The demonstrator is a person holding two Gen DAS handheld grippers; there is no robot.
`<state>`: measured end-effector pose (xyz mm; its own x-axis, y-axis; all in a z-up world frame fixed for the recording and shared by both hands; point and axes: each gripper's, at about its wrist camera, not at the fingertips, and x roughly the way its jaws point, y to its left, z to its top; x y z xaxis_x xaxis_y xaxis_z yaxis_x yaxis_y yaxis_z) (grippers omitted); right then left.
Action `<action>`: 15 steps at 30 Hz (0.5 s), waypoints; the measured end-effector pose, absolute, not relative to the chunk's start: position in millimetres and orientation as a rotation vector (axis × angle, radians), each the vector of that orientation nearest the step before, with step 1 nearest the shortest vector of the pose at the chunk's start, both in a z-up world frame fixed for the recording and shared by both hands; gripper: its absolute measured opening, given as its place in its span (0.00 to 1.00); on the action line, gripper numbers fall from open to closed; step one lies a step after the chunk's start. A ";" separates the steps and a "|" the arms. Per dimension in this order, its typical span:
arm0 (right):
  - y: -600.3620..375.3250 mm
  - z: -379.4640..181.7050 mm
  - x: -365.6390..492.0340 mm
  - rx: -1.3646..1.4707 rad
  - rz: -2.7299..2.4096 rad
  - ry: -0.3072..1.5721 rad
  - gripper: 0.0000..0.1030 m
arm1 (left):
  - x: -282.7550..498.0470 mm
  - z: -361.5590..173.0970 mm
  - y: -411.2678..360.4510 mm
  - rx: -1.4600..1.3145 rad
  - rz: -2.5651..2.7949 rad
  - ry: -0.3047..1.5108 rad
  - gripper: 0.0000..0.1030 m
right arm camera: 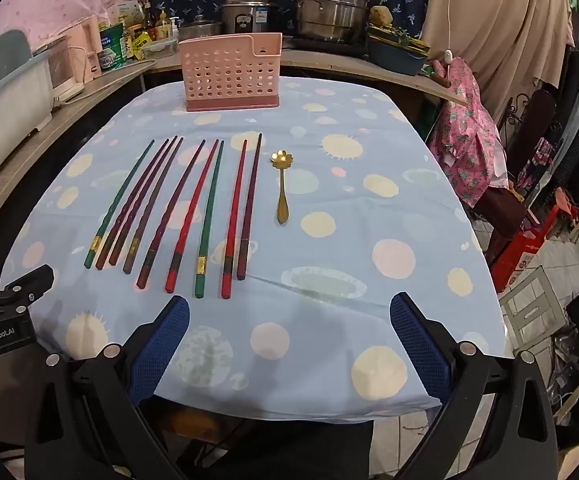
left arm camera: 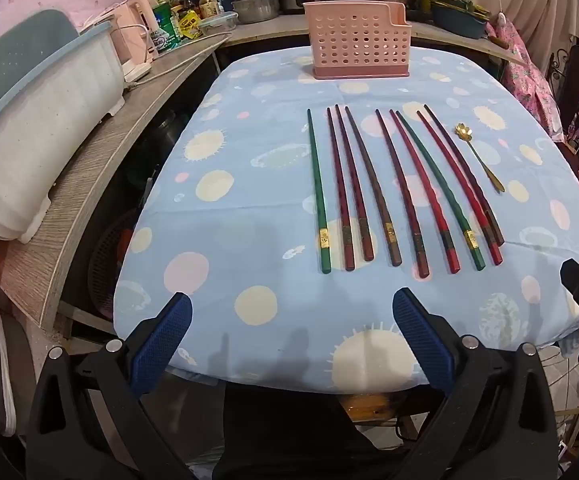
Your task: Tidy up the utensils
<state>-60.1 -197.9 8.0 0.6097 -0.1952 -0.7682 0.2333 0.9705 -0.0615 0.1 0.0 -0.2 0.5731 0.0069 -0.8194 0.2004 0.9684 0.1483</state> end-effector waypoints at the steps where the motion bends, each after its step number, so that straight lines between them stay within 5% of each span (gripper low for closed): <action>1: -197.8 7.9 -60.1 0.049 -0.247 0.883 0.93 | 0.1 -0.3 -0.2 0.236 -0.114 0.957 0.93; 15: -193.9 8.0 -60.1 0.037 -0.244 0.879 0.93 | -0.2 1.5 4.6 0.197 -0.123 0.957 0.93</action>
<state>-60.1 -193.9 8.0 0.6116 -0.1963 -0.7664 0.2270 0.9715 -0.0678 -0.2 4.6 1.5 0.5707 -0.0178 -0.8210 0.1912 0.9752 0.1118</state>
